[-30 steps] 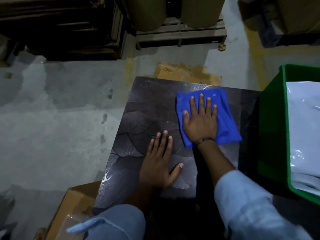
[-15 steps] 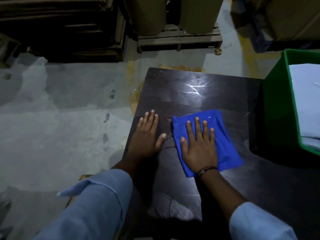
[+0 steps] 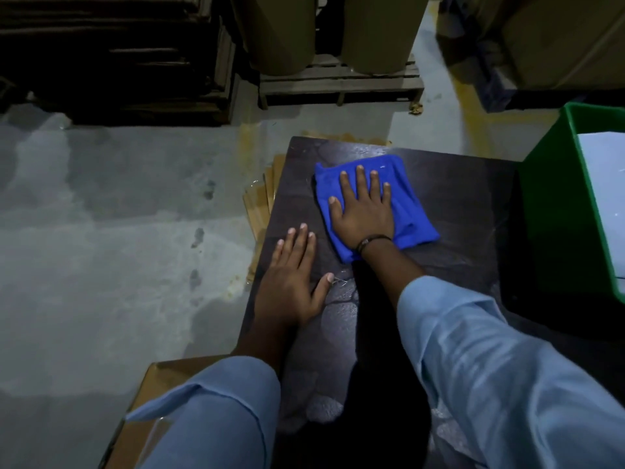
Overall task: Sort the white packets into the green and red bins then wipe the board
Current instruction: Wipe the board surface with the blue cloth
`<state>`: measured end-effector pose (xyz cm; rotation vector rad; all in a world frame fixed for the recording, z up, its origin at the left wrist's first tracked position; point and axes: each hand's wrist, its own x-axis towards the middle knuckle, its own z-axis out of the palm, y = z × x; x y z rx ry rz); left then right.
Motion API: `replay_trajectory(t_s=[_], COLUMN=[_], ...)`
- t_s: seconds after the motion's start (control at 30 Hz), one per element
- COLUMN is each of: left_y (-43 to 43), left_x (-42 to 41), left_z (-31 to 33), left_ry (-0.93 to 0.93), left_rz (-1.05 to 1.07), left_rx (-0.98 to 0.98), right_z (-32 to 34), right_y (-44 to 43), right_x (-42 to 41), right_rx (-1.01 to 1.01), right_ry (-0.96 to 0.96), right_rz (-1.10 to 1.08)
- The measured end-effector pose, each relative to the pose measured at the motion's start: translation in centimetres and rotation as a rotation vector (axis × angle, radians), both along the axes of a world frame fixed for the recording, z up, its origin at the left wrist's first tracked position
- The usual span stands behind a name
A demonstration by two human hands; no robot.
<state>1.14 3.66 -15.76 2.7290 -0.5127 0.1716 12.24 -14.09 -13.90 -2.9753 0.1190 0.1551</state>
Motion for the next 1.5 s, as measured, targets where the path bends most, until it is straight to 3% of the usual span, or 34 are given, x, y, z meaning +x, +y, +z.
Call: replay_trajectory(t_s=[0.1,0.23,0.4,0.53,0.8,0.9,1.07,1.27,1.37,1.5], left_y=[0.0,0.3,0.2,0.5,0.5,0.5,0.5,0.7,0.7,0.7], left_x=[0.0,0.1,0.2,0.3,0.5,0.4,0.6,0.5,0.5,0.6], left_z=[0.1,0.3,0.5,0.1,-0.1,-0.2,0.2,0.3,0.3,0.3], left_ry=[0.002,0.020,0.055,0.064,0.061,0.067,0.111,0.098,0.103,0.102], left_rz=[0.012,-0.008,0.002,0.005,0.007,0.004,-0.016,-0.033,-0.033,-0.028], left_rx=[-0.020,-0.049,-0.044,-0.050,0.022,0.045,-0.018,-0.034,-0.022,-0.062], right_z=[-0.1,0.0,0.4,-0.2,-0.3,-0.5,-0.5,0.5,0.4,0.1], right_y=[0.4,-1.0,-2.3,-2.1,-1.4,-0.7,-0.5,0.6,0.8,0.3], right_x=[-0.2,-7.9,-15.0,-11.1,5.9,7.4,-2.5,-19.2,-20.0,-14.0], right_rx=[-0.001,-0.012,-0.067,-0.080,0.006,0.021,0.006,-0.057,-0.058,-0.078], right_ry=[-0.017,-0.084,-0.052,-0.046,-0.017,-0.009,-0.089,-0.032,-0.014,-0.044], right_rz=[0.024,0.130,0.087,0.077,-0.009,-0.011,0.071,0.049,0.063,0.025])
